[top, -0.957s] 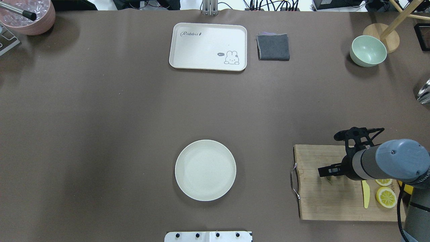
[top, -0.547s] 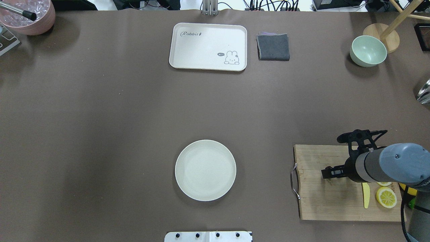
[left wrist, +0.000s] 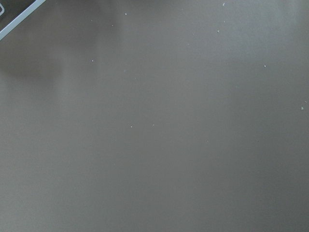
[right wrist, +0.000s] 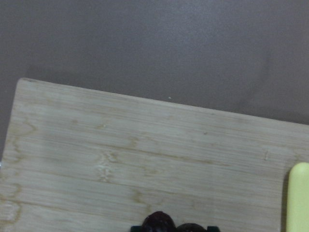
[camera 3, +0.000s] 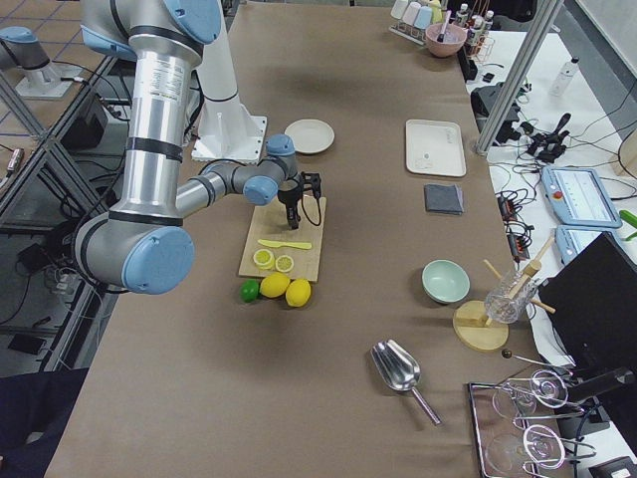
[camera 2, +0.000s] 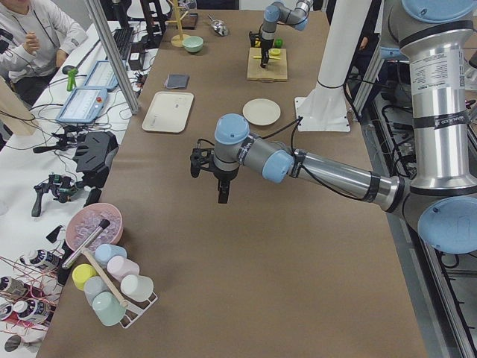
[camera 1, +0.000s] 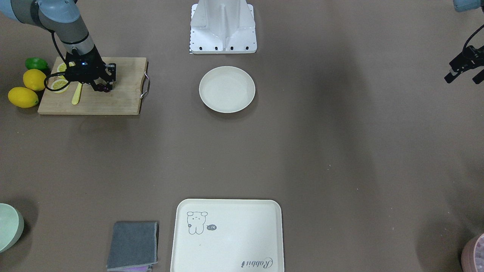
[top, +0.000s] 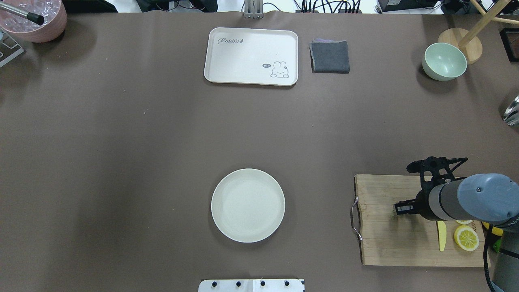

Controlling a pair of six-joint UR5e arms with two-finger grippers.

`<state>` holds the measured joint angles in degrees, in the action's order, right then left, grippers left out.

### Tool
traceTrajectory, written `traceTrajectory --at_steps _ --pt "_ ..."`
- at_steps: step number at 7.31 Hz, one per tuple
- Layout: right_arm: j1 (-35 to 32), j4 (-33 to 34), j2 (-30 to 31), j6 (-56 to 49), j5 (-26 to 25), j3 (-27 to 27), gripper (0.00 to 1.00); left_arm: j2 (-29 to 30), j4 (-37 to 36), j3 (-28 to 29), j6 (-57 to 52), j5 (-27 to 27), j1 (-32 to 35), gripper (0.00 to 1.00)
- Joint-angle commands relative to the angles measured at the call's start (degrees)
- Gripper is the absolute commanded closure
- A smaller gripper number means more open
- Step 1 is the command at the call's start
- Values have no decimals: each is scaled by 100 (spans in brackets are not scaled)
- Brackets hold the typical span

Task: Place red cherry on plate
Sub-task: 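Grasp the cherries with the right gripper and lift them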

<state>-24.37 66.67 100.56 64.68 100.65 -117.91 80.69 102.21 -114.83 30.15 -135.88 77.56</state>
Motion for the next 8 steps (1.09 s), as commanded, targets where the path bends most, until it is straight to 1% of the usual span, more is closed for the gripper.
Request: traceTrajectory --at_steps 1,2,3,4,5,6,7,8 --pt "-15 21 -1 -8 94 -249 100 -1 0 5 0 0 5 3" --pt "-259 91 7 -17 469 -494 100 8 9 22 0 0 -4 3" --pt "-705 170 16 -70 1151 -749 100 17 1 22 0 0 -4 3" --pt "-1145 562 -45 -131 1733 -1056 100 17 0 22 0 0 -4 3" --pt "-1567 1045 -150 -419 2165 -1363 100 26 0 22 0 0 -4 3" --pt "-2180 1841 -647 -778 2796 -1541 100 26 0 31 0 0 -4 3" --pt "-2500 2859 -1287 -973 3011 -1725 100 26 0 31 0 0 -4 3" --pt "-2651 4131 -2102 -1097 3013 -1866 100 26 0 31 0 0 5 3"
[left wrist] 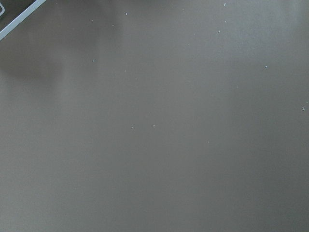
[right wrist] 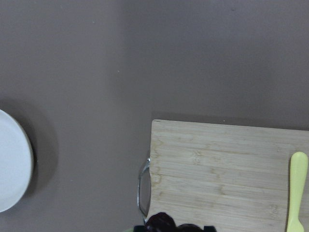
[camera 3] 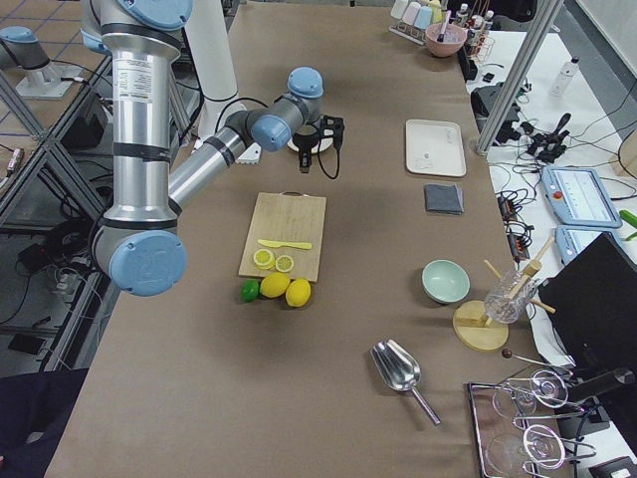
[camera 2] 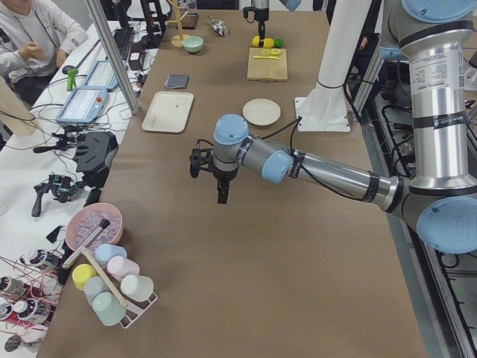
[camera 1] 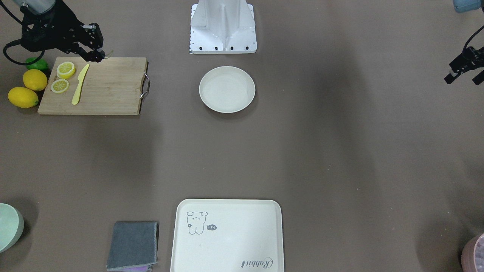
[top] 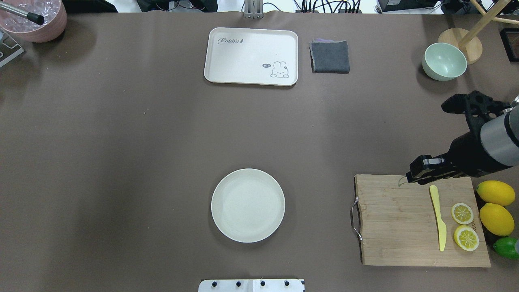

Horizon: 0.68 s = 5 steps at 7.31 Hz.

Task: Place red cherry on plate
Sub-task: 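Carry the cherries with the right gripper over the white bowl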

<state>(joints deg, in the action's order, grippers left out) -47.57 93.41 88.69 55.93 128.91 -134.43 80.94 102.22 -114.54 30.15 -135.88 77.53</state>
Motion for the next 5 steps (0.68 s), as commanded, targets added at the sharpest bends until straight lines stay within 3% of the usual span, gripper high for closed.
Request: traceTrajectory --at_steps 1,2,4,5 --pt "-419 2618 -1707 -388 178 -267 100 -8 0 2 0 0 -1 3" --pt "-420 3160 -2185 -390 91 -268 100 -26 0 -7 0 0 7 3" --pt "-89 3262 -2443 -390 -373 -67 100 -35 9 -7 0 0 16 3" --pt "210 3645 -2932 -381 -776 230 100 -43 9 -7 0 0 25 3"
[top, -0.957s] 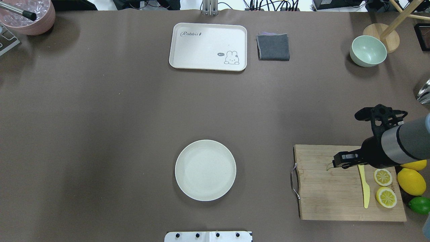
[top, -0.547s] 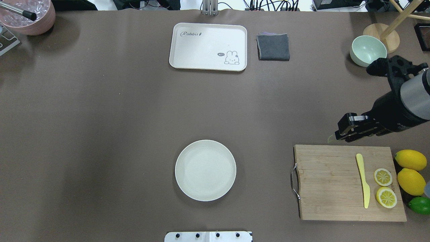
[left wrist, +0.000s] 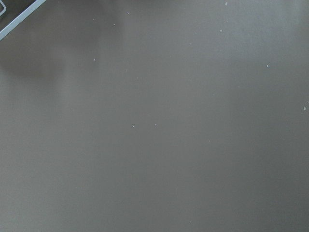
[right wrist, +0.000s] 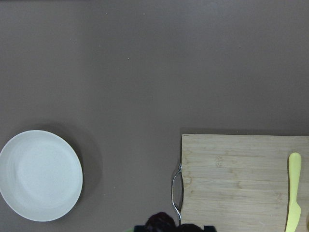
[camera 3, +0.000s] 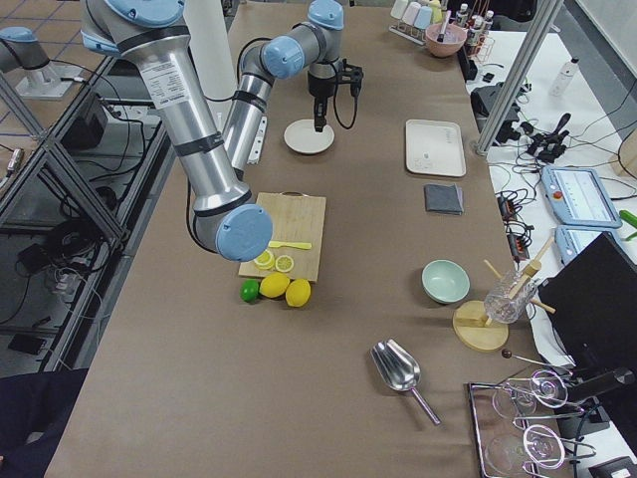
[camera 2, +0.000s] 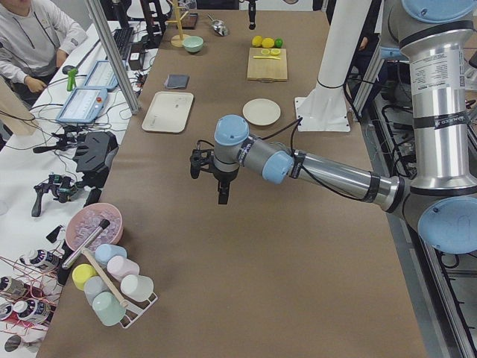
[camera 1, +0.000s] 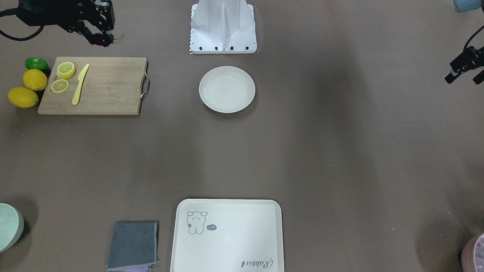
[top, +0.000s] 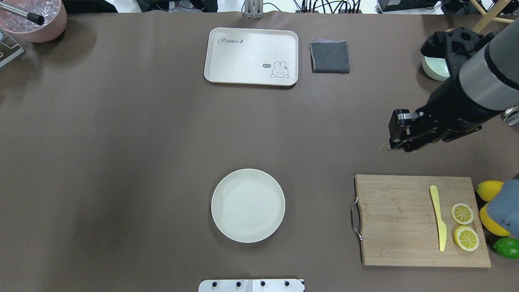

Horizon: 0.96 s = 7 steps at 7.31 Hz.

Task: Place red cherry on plate
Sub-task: 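Carry the cherries with the right gripper over the white bowl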

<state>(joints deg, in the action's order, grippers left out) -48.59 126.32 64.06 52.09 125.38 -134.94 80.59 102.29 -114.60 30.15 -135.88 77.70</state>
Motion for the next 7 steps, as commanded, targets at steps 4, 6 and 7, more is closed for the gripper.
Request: traceTrajectory --at_steps 4,6,7 --pt "1411 859 -1877 493 -1479 1336 100 -17 1 17 0 0 79 3" --pt "1825 554 -2248 836 -1735 1777 100 -8 -7 78 0 0 88 3" --pt "2088 125 -2274 1038 -1953 2065 100 -8 -8 96 0 0 88 3"
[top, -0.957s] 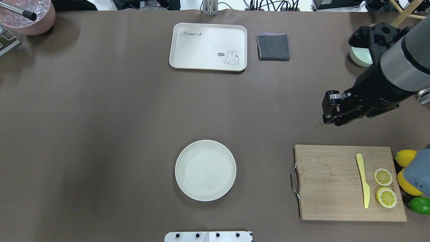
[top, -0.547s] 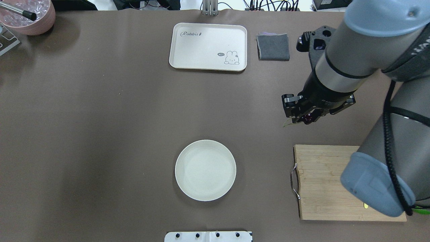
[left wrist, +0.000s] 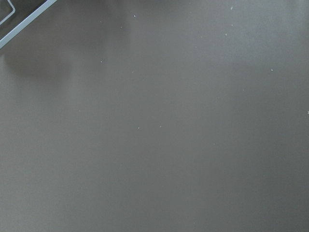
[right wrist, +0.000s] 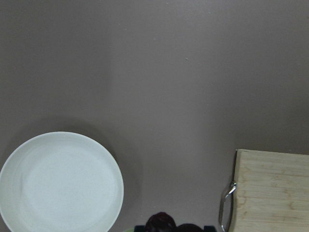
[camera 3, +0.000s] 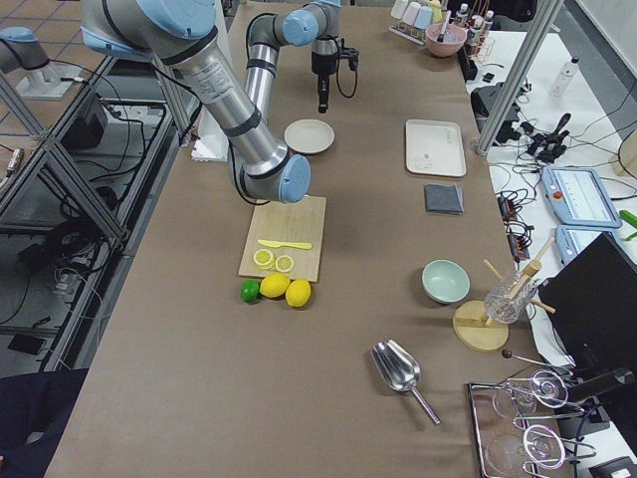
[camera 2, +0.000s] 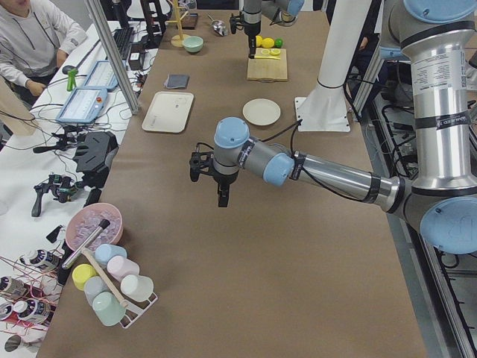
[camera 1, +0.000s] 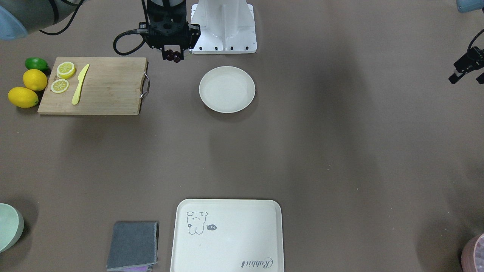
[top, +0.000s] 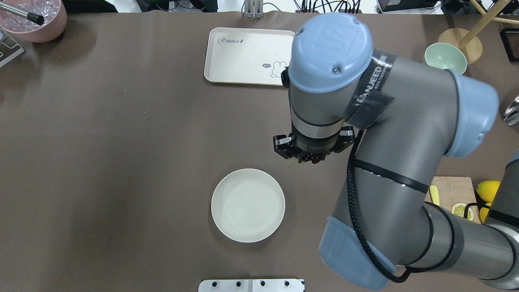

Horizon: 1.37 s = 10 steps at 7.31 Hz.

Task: Place red cherry on plate
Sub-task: 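Carry the cherries with the right gripper over the white bowl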

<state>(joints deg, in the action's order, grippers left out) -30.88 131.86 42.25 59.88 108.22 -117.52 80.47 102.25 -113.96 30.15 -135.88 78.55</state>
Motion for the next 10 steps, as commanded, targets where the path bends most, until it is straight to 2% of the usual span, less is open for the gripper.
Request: traceTrajectory --at_steps 1,4,6,9,10 --pt "581 -868 -86 409 -457 630 100 13 -3 41 44 0 2 3" --pt "1241 -1302 -68 691 -941 1027 100 -5 6 49 53 0 28 3" --pt "1636 -1976 -42 1051 -1406 1571 100 -118 14 41 53 -9 55 3" --pt "1778 -2874 -15 1175 -1592 2380 100 -137 14 41 62 -9 186 3" --pt "1787 -2955 -15 1175 -1628 2478 100 -224 14 32 35 -9 230 3"
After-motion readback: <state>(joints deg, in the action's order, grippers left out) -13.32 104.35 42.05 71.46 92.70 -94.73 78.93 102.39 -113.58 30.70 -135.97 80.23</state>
